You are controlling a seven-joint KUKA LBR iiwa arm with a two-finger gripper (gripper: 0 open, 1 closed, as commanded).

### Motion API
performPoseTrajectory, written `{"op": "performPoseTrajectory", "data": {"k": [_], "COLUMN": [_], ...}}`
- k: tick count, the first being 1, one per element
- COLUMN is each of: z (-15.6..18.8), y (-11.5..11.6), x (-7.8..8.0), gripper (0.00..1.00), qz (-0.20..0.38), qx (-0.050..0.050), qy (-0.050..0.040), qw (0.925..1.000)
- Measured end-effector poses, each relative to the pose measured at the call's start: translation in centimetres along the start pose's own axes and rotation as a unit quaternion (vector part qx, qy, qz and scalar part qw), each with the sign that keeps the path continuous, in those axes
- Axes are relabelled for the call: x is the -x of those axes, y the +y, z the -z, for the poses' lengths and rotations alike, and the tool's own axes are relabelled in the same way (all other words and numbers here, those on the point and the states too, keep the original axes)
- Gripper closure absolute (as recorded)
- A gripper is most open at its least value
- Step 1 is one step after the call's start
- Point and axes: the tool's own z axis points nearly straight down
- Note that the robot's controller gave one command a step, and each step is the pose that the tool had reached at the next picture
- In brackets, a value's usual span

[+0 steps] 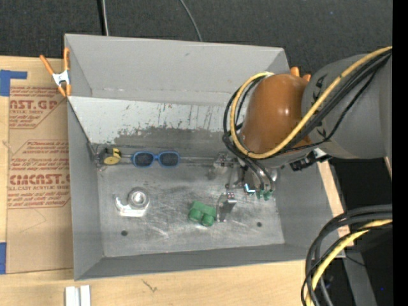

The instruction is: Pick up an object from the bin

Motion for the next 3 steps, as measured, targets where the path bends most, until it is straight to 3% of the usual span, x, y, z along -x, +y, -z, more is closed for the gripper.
{"op": "performPoseTrajectory", "data": {"k": [1,2,3], "z": [-7.8,-7.4,3.9], "y": [0.1,0.1,-1.7], "x": [-2.9,-2.9,-2.9], "gripper": [0.0,1.0,1.0], "qz": [-0.016,-0.015,0.116], "qx": [0.001,0.001,-0.001], "qy": [-0.0098,-0.0073,-0.0067], "qw": [0.9998,0.9999,0.9932]}}
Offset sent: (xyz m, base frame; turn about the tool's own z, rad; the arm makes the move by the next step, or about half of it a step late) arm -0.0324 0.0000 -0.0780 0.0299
